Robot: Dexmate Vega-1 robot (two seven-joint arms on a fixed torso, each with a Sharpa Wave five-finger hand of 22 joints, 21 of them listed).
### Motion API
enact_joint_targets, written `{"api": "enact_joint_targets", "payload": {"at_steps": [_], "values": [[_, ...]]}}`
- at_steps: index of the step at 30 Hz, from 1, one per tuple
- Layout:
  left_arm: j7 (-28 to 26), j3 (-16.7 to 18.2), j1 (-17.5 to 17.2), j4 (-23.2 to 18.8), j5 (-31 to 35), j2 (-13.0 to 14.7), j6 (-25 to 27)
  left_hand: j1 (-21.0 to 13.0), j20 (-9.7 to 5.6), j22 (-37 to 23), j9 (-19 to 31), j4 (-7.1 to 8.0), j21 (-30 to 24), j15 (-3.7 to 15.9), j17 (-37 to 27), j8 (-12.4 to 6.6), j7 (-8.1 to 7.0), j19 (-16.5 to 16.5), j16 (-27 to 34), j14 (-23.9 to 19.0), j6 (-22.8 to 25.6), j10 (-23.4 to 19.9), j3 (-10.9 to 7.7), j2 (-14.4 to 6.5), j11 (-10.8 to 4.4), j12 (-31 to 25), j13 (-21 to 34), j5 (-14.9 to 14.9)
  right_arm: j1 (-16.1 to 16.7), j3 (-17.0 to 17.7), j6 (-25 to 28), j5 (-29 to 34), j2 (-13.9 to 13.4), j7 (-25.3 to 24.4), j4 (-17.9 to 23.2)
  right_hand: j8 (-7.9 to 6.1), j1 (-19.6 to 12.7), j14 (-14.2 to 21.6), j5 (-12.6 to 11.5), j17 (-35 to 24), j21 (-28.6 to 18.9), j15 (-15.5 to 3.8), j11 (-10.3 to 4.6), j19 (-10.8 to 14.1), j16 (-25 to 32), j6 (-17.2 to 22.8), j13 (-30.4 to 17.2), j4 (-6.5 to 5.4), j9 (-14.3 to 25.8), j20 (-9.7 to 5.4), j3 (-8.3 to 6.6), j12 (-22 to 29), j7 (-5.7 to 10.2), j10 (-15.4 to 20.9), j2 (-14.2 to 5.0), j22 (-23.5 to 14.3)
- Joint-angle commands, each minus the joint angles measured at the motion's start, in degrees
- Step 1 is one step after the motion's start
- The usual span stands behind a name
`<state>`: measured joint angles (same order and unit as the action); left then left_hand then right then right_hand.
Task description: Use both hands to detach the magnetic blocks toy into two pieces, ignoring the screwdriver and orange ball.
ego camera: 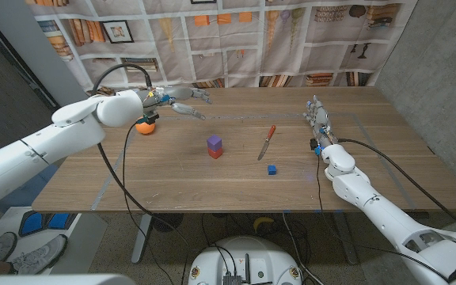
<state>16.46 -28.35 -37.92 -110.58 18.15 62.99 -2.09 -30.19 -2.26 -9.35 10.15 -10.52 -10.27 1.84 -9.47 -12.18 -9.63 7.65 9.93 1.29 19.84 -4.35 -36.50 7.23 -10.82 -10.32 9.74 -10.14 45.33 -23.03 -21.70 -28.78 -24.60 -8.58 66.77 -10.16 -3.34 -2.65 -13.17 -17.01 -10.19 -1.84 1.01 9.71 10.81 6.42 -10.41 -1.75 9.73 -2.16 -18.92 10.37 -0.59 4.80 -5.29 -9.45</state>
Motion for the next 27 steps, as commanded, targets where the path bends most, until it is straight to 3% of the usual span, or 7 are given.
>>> {"api": "enact_joint_targets", "payload": {"at_steps": [1,11,14,27], "values": [[5.9,-2.7,4.7,1.8,9.4,-1.7,-5.3,-1.1,-3.28,-0.2,0.2,0.04,0.1,2.85,-0.2,0.39,-0.39,-0.9,-0.3,1.1,-0.9,1.3,0.45,0.2,-0.17,0.3,0.3,0.1,-0.2,0.0,-1.1,0.3,0.7,-0.9,-1.2,-0.28,0.1,-0.4,-0.3,-0.1,-0.4,-0.05,-0.22,-0.2,0.3,0.1,-0.1,-0.04,0.2,-0.41,-0.28,0.4,0.13,-0.2,-1.04,-0.1],[9.1,-3.8,6.4,3.0,12.7,-3.5,-8.9,-2.4,-3.26,-0.2,0.2,0.04,0.2,2.13,-0.2,0.69,-0.75,-2.3,-0.3,3.2,-2.5,3.6,1.33,1.1,0.51,0.4,0.3,0.3,0.2,0.2,-1.2,0.4,0.7,-1.4,-1.1,-0.26,0.1,-0.5,-0.3,0.0,-0.3,-0.03,-0.17,-0.4,0.3,0.0,-0.1,-0.08,0.2,-0.34,-0.35,0.4,0.29,-0.3,-1.08,-0.1],[10.3,-4.4,6.9,3.3,13.7,-4.2,-9.6,-3.2,-2.30,-0.2,0.3,0.12,0.2,1.74,-0.3,0.99,-0.54,-3.3,-0.3,4.6,-4.2,5.6,1.78,1.3,0.97,0.5,0.3,0.3,0.5,0.3,-1.3,0.3,0.6,-1.5,-0.9,-0.27,0.1,-0.6,-0.3,0.1,-0.3,-0.02,-0.18,-0.4,0.3,0.0,-0.1,-0.06,0.2,-0.32,-0.41,0.4,0.34,-0.4,-1.10,-0.1],[13.2,-5.5,6.9,2.4,18.1,-6.0,-8.8,-5.0,-1.06,-0.3,0.3,0.26,0.4,-0.30,-0.3,0.54,1.67,-7.0,-0.3,7.7,-4.7,8.1,2.63,1.2,2.10,0.3,0.3,0.2,1.3,0.5,0.1,0.5,-0.6,-2.1,1.0,-0.24,0.1,-0.7,-0.2,0.3,-0.3,0.00,-0.05,-0.6,0.4,-0.2,-0.1,-0.04,0.2,-0.27,-0.54,0.4,0.49,-0.6,-1.10,-0.1]]}}
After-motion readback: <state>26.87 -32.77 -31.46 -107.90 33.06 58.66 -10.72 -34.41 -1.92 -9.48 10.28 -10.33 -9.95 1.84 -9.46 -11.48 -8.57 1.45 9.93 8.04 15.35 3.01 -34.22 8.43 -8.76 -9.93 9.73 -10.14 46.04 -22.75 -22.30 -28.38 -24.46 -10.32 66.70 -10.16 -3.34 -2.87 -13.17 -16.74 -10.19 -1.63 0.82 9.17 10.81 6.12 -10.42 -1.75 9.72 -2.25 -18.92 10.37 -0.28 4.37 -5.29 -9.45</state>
